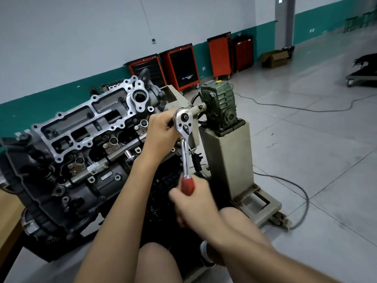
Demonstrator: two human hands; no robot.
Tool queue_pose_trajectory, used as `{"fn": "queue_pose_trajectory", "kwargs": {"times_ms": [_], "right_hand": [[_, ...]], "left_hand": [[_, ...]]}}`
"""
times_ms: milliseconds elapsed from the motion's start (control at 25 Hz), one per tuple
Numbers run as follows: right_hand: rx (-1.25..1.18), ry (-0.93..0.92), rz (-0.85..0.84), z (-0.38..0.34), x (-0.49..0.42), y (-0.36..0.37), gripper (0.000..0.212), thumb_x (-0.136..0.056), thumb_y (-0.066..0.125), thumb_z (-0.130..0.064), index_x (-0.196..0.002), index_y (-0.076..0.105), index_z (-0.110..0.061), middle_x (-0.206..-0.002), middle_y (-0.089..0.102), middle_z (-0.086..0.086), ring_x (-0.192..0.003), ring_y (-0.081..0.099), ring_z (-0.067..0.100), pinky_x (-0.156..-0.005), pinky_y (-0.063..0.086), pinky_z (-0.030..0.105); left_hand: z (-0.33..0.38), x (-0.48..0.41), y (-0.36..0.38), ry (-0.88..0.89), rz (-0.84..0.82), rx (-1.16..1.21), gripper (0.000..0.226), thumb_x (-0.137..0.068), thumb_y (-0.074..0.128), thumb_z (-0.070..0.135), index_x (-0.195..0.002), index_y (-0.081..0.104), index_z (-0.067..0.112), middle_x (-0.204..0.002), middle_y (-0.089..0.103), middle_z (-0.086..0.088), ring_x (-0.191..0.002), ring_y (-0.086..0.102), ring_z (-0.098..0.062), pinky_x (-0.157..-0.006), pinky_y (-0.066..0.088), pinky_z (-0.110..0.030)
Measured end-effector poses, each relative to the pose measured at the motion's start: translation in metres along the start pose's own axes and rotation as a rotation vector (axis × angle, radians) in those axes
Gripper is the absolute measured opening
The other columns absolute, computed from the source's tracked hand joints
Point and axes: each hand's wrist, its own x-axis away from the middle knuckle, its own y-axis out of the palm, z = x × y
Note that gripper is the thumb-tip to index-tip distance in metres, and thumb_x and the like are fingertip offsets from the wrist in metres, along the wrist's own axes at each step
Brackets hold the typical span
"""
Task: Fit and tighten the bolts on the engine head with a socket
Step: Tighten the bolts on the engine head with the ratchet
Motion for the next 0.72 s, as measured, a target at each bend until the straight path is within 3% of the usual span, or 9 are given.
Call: {"fn": "queue_pose_trajectory", "kwargs": {"times_ms": [80,160,240,320,440,560,640,720], "right_hand": [[0.370,-0.083,-0.028,-0.007,-0.016,-0.057,0.031,-0.079,0.061,0.001,-0.062,0.041,-0.016,-0.043,0.037,-0.011,-0.037,0.033,0.004,-0.039,0.032,0.021],[0.737,-0.200,-0.097,-0.032,-0.046,-0.112,0.034,-0.081,0.061,0.003,-0.062,0.042,-0.017,-0.050,0.039,-0.009,-0.040,0.035,0.004,-0.043,0.029,0.014],[1.051,-0.350,-0.091,-0.067,-0.075,-0.142,0.037,-0.080,0.062,-0.002,-0.062,0.038,-0.024,-0.052,0.040,-0.008,-0.043,0.037,0.005,-0.045,0.029,0.014],[1.193,-0.455,-0.039,-0.082,-0.090,-0.148,0.037,-0.078,0.063,-0.006,-0.061,0.037,-0.025,-0.051,0.041,-0.009,-0.047,0.039,0.006,-0.046,0.025,0.015],[0.930,-0.330,0.009,-0.053,-0.059,-0.119,0.042,-0.077,0.064,0.001,-0.058,0.037,-0.025,-0.051,0.038,-0.008,-0.047,0.036,0.008,-0.047,0.026,0.019],[0.357,-0.132,0.078,-0.010,-0.009,-0.050,0.039,-0.077,0.064,0.000,-0.059,0.036,-0.021,-0.048,0.034,-0.007,-0.044,0.033,0.011,-0.044,0.030,0.024],[-0.013,0.002,0.051,0.000,0.004,0.001,0.029,-0.073,0.060,-0.010,-0.058,0.038,-0.022,-0.043,0.038,-0.005,-0.034,0.036,0.012,-0.036,0.032,0.019],[-0.120,0.049,0.003,0.002,0.006,0.018,0.025,-0.073,0.055,-0.013,-0.058,0.039,-0.024,-0.041,0.041,-0.004,-0.029,0.039,0.012,-0.034,0.033,0.016]], "left_hand": [[0.003,0.000,0.000,0.013,-0.042,-0.006,0.034,-0.084,0.059,-0.002,-0.052,0.048,-0.003,-0.049,0.047,-0.019,-0.047,0.034,-0.019,-0.047,0.031,-0.033],[0.007,-0.002,0.001,0.015,-0.072,-0.011,0.025,-0.081,0.055,-0.005,-0.057,0.052,-0.009,-0.046,0.044,-0.012,-0.047,0.031,-0.005,-0.047,0.026,-0.021],[0.009,-0.003,0.001,0.020,-0.058,-0.007,0.029,-0.080,0.053,-0.007,-0.052,0.045,-0.003,-0.045,0.033,0.005,-0.045,0.028,-0.003,-0.046,0.022,-0.014],[0.007,-0.002,0.000,0.000,-0.039,0.014,0.032,-0.083,0.054,-0.002,-0.053,0.047,-0.001,-0.046,0.036,0.003,-0.047,0.028,-0.004,-0.047,0.022,-0.015],[0.005,0.002,0.000,-0.022,-0.025,0.017,0.025,-0.085,0.055,0.004,-0.067,0.062,-0.011,-0.048,0.045,-0.011,-0.048,0.028,-0.007,-0.049,0.027,-0.026],[0.004,0.002,0.004,-0.011,0.030,0.012,0.031,-0.086,0.058,0.001,-0.057,0.053,-0.009,-0.046,0.043,-0.013,-0.047,0.034,-0.029,-0.047,0.030,-0.035],[0.004,-0.001,0.005,-0.004,0.039,-0.002,0.032,-0.085,0.059,-0.002,-0.055,0.050,-0.009,-0.050,0.046,-0.023,-0.047,0.037,-0.031,-0.047,0.034,-0.040],[0.001,-0.001,0.003,-0.003,0.028,-0.016,0.032,-0.085,0.060,-0.002,-0.055,0.050,-0.009,-0.050,0.047,-0.023,-0.048,0.034,-0.027,-0.047,0.034,-0.039]]}}
